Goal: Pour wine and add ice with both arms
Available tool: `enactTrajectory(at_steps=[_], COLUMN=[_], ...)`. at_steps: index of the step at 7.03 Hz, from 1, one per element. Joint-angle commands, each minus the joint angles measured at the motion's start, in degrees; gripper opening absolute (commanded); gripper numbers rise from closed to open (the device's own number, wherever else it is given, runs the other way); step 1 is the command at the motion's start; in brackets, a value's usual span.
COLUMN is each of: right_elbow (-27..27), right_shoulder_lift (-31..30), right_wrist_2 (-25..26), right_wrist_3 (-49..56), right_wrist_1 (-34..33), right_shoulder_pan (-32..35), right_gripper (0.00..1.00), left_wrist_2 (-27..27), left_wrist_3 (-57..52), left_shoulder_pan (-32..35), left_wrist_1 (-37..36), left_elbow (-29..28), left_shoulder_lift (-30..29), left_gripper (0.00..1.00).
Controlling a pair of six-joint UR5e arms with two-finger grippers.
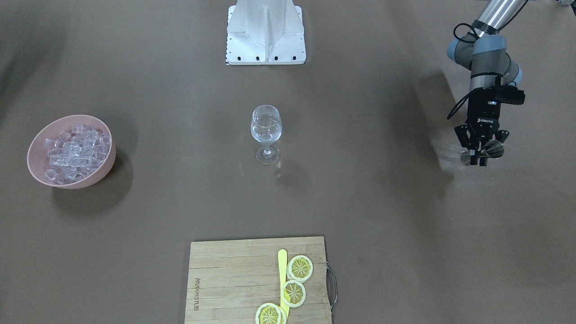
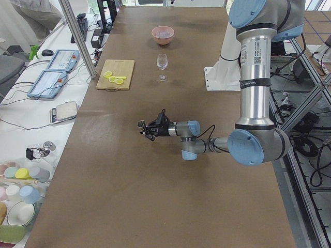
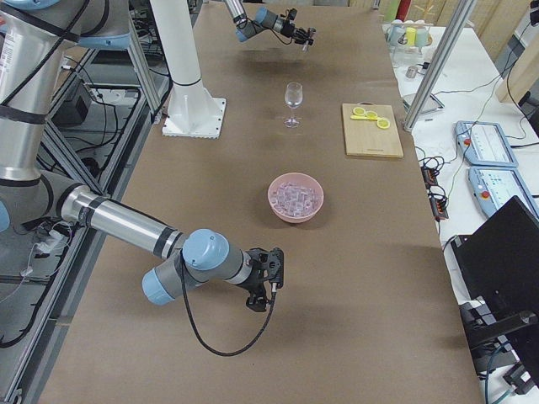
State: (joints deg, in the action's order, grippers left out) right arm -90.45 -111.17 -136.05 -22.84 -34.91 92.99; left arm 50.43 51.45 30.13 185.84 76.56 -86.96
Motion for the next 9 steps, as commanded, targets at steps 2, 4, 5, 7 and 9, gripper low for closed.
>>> enactTrajectory(at_steps=[2,4,5,7,9], right_elbow=[-0.2,-0.2,-0.2,-0.3,-0.3], right_shoulder_lift=[-0.1,-0.4,-0.5,-0.7,-1.0], right_wrist_2=[-0.4,-0.5,-0.5,-1.0,-1.1], right_wrist_3=[0.0,0.0,0.0,0.0,0.0], right_wrist_1=[-0.1,-0.1,-0.1,0.0,-0.1], right_shoulder_pan=[0.0,0.0,0.0,0.1,0.2], right_gripper=[1.0,1.0,1.0,1.0,1.0], left_wrist_2=[-1.0,0.4,0.7,1.2,2.1], left_wrist_3=[-0.3,-1.5,-1.6,-2.3,-3.1], left_shoulder_pan=[-0.1,-0.1,-0.1,-0.2,-0.3], left_wrist_1=[-0.1,0.0,0.0,0.0,0.0], left_elbow=[-1.5,-1.5,-1.4,-1.7,-1.6], left_shoulder_lift=[-1.3,-0.7,-0.7,-0.7,-0.8], left_gripper=[0.0,0.0,0.0,0.02,0.08])
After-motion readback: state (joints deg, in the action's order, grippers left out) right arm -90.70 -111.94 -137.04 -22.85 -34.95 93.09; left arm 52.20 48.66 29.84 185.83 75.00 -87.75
